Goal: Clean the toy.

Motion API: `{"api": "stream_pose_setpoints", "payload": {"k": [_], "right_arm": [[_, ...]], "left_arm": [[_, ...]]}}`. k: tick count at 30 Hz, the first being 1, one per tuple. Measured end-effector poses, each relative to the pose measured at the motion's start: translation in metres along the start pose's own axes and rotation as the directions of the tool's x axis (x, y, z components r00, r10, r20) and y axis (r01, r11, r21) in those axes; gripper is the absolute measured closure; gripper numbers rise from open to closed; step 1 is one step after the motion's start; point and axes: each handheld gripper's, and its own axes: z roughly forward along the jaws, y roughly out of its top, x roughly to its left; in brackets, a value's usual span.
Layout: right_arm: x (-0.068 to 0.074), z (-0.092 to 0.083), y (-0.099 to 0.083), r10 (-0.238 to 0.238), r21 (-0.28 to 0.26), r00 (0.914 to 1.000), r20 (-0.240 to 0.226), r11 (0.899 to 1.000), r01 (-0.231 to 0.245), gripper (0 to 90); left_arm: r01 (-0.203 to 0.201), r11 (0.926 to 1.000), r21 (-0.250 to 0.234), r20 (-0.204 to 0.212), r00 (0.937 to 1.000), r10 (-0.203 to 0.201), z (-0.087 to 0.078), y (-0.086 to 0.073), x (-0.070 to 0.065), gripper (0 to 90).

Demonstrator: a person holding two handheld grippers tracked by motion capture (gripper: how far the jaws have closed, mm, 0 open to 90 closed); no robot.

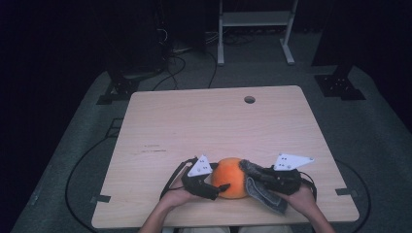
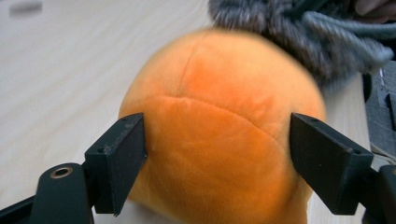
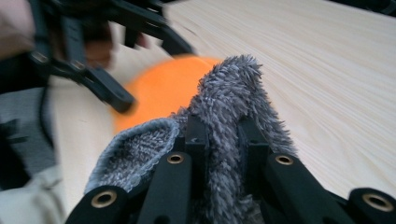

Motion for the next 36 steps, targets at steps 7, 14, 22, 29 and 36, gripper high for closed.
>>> {"api": "stream_pose_setpoints", "payload": {"k": [7, 14, 22, 29, 36], "right_arm": [[-0.005, 0.000, -0.006, 0.040, 0.005, 0.9989, 0.027, 0.999, -0.040, 77.2], [-0.018, 0.002, -0.019, 0.099, 0.049, 0.9927, 0.070, 0.994, -0.102, 77.3], [-0.017, -0.007, -0.013, 0.109, 0.005, 0.9936, 0.026, 0.994, -0.110, 77.4], [-0.018, 0.006, -0.024, 0.123, 0.108, 0.9899, 0.072, 0.986, -0.130, 77.5], [-0.010, -0.008, -0.009, 0.130, -0.054, 0.9882, -0.082, 0.989, -0.135, 77.3]], "left_arm": [[-0.015, 0.9961, -0.087, 0.002, 0.9999, 0.016, -0.003, 0.005, -0.002, 13.0], [0.008, 0.9998, -0.017, -0.008, 0.9999, -0.008, 0.000, -0.004, 0.003, 15.9], [0.006, 0.9999, 0.010, 0.014, 0.9999, -0.006, -0.004, -0.010, 0.004, 15.9], [0.006, 0.9999, 0.008, 0.017, 0.9998, -0.006, -0.005, -0.013, 0.004, 15.9], [-0.008, 1.0000, 0.006, 0.019, 0.9998, 0.008, -0.004, -0.013, 0.003, 15.8]]}}
